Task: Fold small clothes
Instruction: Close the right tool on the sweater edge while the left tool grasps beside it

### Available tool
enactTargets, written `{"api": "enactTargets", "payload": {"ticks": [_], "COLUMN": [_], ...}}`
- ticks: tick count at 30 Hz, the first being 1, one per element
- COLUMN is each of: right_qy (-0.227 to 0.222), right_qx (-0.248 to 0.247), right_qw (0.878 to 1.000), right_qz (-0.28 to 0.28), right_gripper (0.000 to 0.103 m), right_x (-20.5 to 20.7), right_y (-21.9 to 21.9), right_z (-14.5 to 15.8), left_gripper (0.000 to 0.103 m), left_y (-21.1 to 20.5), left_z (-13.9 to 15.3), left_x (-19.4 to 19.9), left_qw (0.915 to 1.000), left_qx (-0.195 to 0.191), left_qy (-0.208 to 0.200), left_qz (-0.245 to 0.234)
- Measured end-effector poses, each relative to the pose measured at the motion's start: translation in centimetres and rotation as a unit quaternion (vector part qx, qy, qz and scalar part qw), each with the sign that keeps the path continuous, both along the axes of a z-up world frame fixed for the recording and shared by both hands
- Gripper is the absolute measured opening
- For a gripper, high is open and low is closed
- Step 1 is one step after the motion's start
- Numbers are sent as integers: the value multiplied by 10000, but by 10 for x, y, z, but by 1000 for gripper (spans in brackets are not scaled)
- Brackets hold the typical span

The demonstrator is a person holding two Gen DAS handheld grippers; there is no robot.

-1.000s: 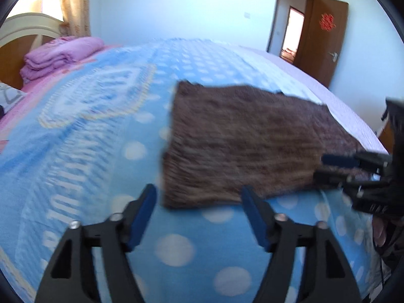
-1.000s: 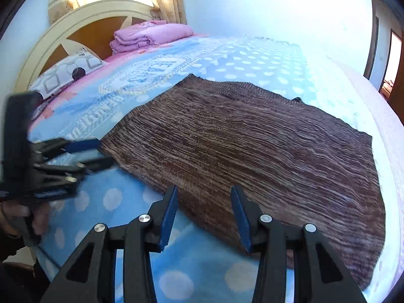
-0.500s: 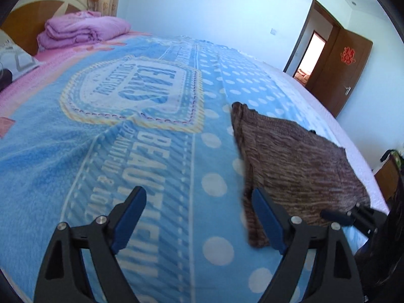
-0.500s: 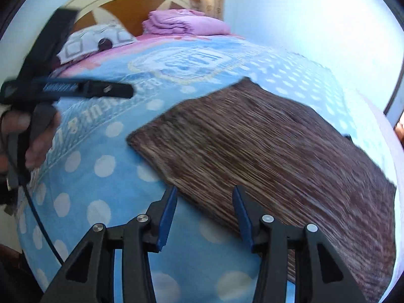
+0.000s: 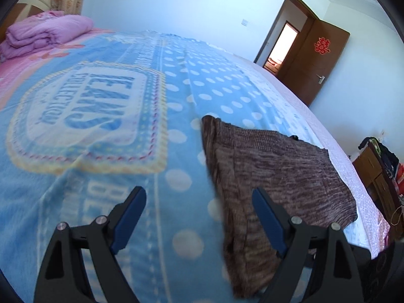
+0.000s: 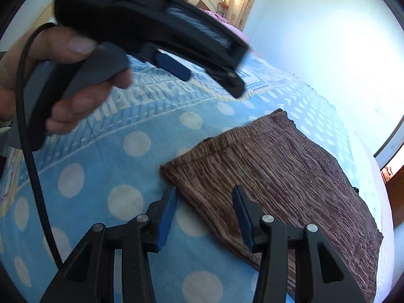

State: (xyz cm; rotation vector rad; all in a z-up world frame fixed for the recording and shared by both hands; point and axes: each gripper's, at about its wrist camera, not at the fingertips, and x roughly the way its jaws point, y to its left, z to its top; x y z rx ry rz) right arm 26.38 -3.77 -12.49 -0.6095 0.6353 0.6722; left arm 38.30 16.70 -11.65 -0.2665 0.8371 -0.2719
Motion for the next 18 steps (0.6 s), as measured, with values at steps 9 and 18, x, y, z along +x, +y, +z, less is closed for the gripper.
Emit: {"api": "enactTargets", "payload": {"ticks": [9, 18], "right_qy": [85, 96], "right_qx": [101, 97], "right_qw": [9998, 9999], "right_qz": [-122, -61], "right_gripper": [37, 23], "right_x": [11, 12], "right_y": [0, 2], "right_z": [-4, -7], "left_gripper": [89, 88], "left_y": [-23, -47], "left_z": [-10, -20], "left_x": [48, 72], "left_qw": [9992, 9981], "left_qx": [-42, 194], "left_qy": [162, 133], "left_qz": [-369, -563]}}
